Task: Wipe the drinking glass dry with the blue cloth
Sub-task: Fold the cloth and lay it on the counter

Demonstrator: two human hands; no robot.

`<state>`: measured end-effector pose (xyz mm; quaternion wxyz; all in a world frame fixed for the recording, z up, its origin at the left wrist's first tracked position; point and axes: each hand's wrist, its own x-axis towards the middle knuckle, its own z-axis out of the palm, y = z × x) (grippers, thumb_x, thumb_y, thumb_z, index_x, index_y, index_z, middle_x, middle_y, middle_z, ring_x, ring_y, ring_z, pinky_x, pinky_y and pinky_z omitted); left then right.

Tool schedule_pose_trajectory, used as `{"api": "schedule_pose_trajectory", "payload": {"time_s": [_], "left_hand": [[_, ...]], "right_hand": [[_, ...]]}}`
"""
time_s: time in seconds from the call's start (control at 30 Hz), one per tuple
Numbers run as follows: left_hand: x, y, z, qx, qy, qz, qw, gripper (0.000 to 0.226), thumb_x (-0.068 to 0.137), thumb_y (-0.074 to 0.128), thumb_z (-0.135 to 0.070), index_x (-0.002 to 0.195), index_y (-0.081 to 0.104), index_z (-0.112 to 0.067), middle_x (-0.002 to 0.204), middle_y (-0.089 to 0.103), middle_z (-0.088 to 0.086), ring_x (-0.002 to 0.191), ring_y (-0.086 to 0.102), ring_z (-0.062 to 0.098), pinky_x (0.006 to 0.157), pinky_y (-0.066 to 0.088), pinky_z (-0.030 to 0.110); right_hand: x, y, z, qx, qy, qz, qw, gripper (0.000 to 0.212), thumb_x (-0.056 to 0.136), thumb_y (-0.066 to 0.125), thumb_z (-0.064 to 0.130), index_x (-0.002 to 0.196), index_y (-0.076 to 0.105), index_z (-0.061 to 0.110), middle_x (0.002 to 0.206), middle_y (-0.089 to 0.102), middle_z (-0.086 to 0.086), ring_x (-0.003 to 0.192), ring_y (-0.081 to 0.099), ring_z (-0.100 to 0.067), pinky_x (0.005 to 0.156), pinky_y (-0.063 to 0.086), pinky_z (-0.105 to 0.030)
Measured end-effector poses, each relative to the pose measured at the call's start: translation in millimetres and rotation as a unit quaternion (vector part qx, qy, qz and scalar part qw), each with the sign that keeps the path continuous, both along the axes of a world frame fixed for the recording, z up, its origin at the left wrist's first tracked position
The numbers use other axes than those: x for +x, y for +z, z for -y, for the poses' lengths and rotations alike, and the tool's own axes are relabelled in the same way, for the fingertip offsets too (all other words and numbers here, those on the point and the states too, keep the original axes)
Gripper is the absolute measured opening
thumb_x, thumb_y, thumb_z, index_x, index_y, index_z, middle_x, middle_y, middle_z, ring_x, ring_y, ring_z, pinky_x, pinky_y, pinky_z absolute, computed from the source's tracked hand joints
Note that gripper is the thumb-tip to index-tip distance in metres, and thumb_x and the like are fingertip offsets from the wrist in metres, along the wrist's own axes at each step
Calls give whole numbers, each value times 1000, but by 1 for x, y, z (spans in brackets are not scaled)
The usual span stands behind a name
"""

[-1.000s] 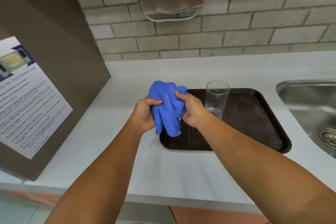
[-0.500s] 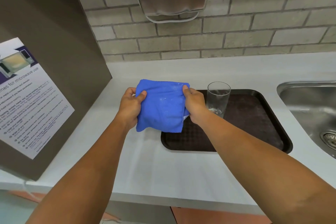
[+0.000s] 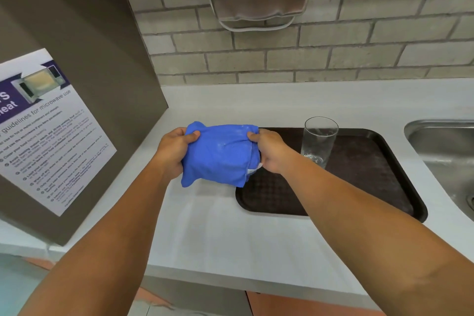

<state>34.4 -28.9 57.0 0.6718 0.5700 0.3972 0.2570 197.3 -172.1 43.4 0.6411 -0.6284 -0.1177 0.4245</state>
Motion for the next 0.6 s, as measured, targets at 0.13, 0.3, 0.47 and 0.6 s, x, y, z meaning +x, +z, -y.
{"api": "schedule_pose_trajectory", "payload": {"time_s": [0.13,0.3,0.47,0.6], "left_hand": [[-2,-2,-1,-1,7,23,1000,8,90,68,-23,91,62,-18,99,75,6,88,72,26,68,57,39],[-17,-14,-8,46,20,-8,999,13,93,65,-32,96,59,-20,95,75,5,82,74,26,62,57,37],[-36,-43,-29,77,63,-87,991,13,92,63,-34,93,59,-21,91,73,4,79,73,25,59,56,35],[-39,-80,-52,140,87,-161,973,14,94,59,-29,88,53,-18,88,67,6,79,66,27,65,55,37]], "right_hand": [[-10,-2,-10,-36,-29,79,996,25,103,45,26,112,57,6,124,63,-17,113,63,-34,100,51,-51],[-35,-24,-19,-38,-67,178,981,25,104,39,26,84,43,13,83,51,-4,69,49,-17,64,44,-29],[-55,-50,-38,-103,-38,243,964,23,105,34,31,91,44,15,81,48,2,66,46,-12,57,38,-29],[-61,-64,-62,-166,29,287,943,18,104,35,26,106,45,11,94,55,-9,80,52,-24,66,40,-36]]}}
